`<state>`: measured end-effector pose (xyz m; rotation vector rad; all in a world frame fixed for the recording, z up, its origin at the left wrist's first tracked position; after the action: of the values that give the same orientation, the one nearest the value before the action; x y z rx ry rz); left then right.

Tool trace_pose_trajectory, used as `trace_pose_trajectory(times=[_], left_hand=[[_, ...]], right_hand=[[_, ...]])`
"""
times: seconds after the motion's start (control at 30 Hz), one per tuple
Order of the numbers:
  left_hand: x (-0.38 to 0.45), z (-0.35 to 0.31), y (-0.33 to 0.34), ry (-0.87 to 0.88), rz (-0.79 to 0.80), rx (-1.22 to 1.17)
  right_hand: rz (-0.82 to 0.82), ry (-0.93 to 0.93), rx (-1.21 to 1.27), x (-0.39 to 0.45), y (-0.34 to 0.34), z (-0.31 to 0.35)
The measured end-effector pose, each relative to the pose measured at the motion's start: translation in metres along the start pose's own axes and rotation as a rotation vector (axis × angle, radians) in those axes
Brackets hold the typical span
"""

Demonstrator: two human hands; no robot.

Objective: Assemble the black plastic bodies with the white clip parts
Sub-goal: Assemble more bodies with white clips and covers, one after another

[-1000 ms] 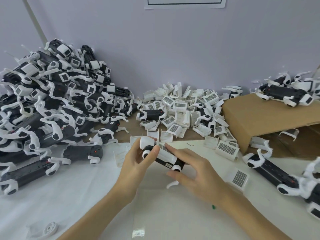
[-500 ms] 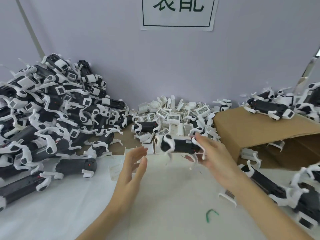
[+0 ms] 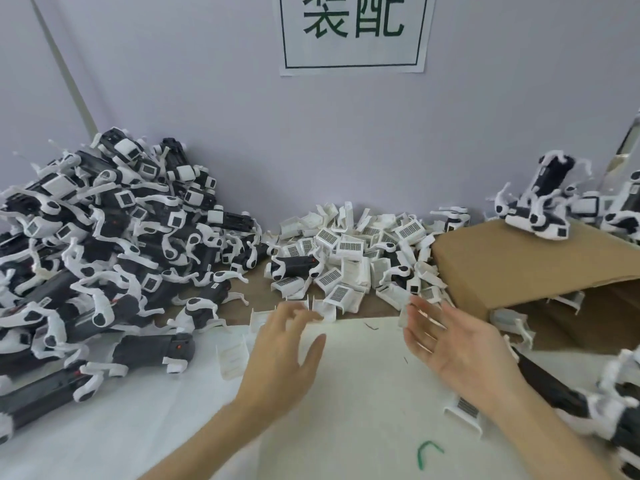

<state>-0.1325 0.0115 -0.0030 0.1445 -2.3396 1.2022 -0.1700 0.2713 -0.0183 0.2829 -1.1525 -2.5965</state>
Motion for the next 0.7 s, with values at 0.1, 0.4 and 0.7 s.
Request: trace_pose_trajectory(times=[0.1,0.4,0.7], left_hand=[[0.064,0.008,0.009,-0.057,0.093,0.223],[0.150,0.050,0.054,-0.126,0.296,0.544],[0.093,0.012,0.001,0.112,0.012,-0.070]], right_hand=[[-0.018,-0.007,0.031,-0.003,-0.003,-0.006],[-0.041,-0.009,-0.007,0.001,-0.007,-0.008],[-0.029,-0.034,-0.143,0.000,-0.001,-0.010]])
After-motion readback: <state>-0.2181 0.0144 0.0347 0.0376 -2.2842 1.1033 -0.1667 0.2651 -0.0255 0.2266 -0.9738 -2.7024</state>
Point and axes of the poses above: each hand's wrist, its own x-axis towards the middle knuckle, its own y-axis out of the palm, z = x × y, the point moved 6 cm from there along x, towards the middle knuckle, and after that the axes turned 5 degrees about z, right-handed, at the moved point
